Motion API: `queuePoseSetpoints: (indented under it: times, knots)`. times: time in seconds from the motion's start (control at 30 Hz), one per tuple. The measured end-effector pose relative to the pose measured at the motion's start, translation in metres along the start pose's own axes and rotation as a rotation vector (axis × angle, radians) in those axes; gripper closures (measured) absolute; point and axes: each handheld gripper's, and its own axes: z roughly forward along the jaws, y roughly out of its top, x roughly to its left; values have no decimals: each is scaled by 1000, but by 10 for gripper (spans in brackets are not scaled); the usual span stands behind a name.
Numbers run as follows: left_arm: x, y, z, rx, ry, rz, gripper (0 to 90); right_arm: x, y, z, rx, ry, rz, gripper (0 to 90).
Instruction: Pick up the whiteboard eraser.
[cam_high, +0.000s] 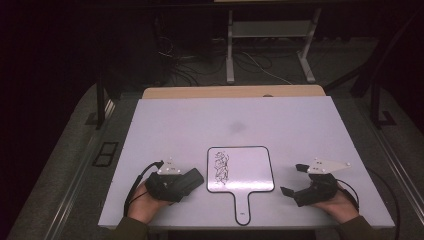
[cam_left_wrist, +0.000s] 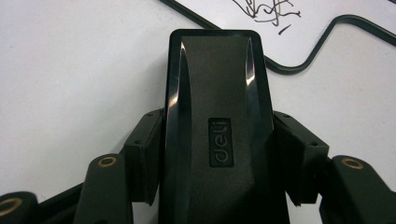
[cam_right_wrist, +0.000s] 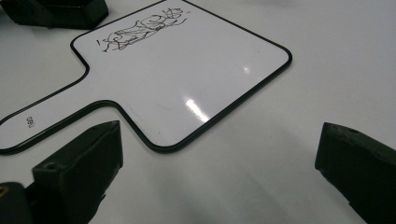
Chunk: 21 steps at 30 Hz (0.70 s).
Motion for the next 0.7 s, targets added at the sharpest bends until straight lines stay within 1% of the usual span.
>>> queuePoseSetpoints:
  times: [0.03,0.07,0.17,0.23,0.27,0.3,0.37,0.43,0.53,0.7]
  knots:
    - [0,0,0,1,-2,-2,390,0,0,0,0,0,0,0]
    - [1,0,0,3,-3,7,390,0,0,0,0,0,0,0]
    - [1,1,0,6,-3,-4,390,0,0,0,-2,0,-1,0]
    - [1,1,-1,-6,-8,-15,392,0,0,0,-3,0,-1,0]
    - [2,2,-3,-11,-12,-29,392,0,0,0,-5,0,-3,0]
    - [2,2,-5,-23,-8,-33,392,0,0,0,-5,0,-3,0]
    - [1,3,-8,-37,-4,-37,392,0,0,0,-5,1,-3,0]
    - [1,4,-11,-45,12,-35,393,0,0,0,-2,0,-1,0]
    - [2,4,-14,-58,12,-44,393,0,0,0,-1,0,-1,0]
    - [3,6,-16,-57,9,-44,392,0,0,0,0,1,0,0]
